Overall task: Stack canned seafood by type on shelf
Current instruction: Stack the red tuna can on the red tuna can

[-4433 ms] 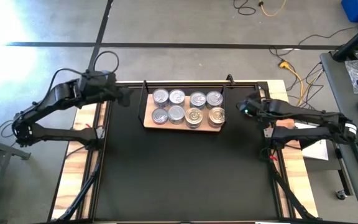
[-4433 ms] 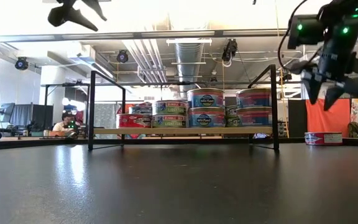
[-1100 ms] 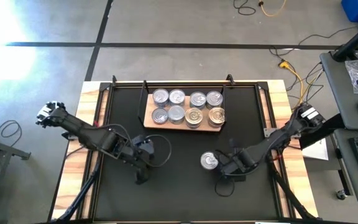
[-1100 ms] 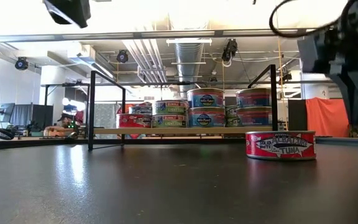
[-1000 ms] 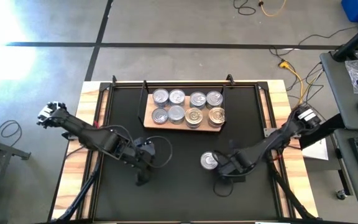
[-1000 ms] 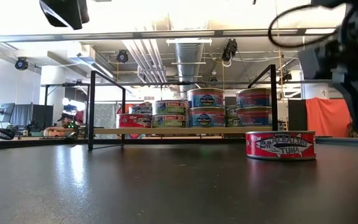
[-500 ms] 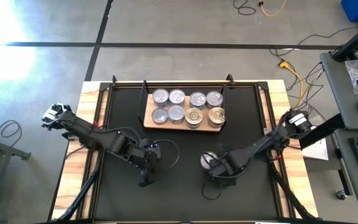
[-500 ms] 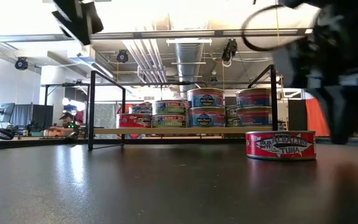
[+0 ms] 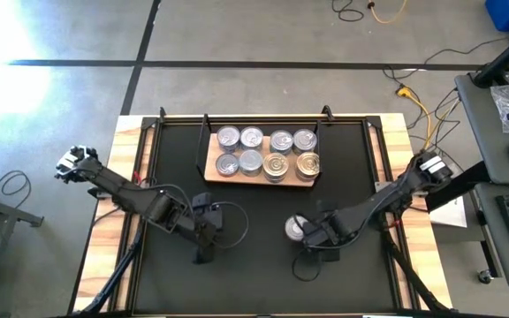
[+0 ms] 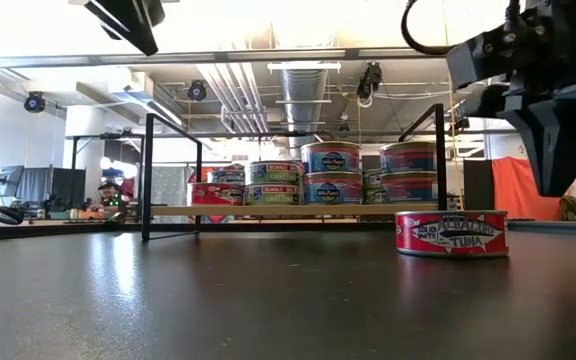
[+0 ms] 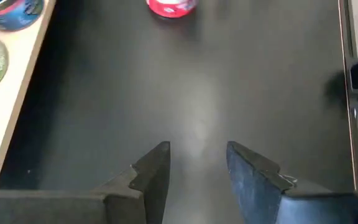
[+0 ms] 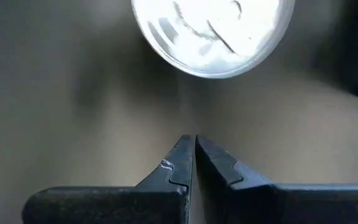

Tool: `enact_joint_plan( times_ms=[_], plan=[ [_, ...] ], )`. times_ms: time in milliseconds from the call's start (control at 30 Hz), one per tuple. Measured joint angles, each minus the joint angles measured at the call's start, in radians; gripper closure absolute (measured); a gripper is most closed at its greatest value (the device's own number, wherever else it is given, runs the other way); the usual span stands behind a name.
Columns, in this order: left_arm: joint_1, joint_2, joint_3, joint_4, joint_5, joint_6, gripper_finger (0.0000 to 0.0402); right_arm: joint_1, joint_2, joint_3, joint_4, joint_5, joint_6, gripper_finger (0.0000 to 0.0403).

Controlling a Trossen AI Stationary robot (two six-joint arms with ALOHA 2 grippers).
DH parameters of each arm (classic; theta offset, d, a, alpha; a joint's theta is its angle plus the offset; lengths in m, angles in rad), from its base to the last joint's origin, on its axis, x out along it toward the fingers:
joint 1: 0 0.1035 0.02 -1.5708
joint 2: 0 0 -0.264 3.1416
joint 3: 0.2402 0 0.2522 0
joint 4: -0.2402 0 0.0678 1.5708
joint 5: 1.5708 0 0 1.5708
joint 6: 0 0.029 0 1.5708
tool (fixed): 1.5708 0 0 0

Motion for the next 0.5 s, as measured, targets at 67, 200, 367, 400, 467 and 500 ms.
enact_joint_plan(
  times_ms=[67, 200, 367, 400, 467, 500],
  plan=[
    [0.000, -0.001, 0.000, 0.002, -0.002, -0.015, 0.0260, 0.000, -0.006, -0.013, -0.010, -0.005, 0.031, 0.0390],
    [0.000, -0.001, 0.000, 0.009, 0.000, -0.028, 0.0260, 0.000, -0.006, -0.026, -0.013, -0.008, 0.048, 0.0390],
    [0.007, -0.002, -0.002, 0.017, -0.010, 0.008, 0.0260, 0.005, -0.007, -0.031, -0.028, -0.048, 0.046, 0.0390],
    [0.008, -0.004, -0.007, 0.013, -0.011, 0.021, 0.0260, 0.012, -0.008, -0.032, -0.035, -0.049, 0.052, 0.0390],
    [0.010, -0.008, -0.020, -0.016, -0.012, 0.048, 0.0260, 0.031, -0.008, -0.041, -0.033, -0.051, 0.071, 0.0390],
    [0.009, -0.011, -0.028, -0.025, -0.017, 0.058, 0.0260, 0.042, -0.011, -0.046, -0.019, -0.052, 0.071, 0.0390]
  ],
)
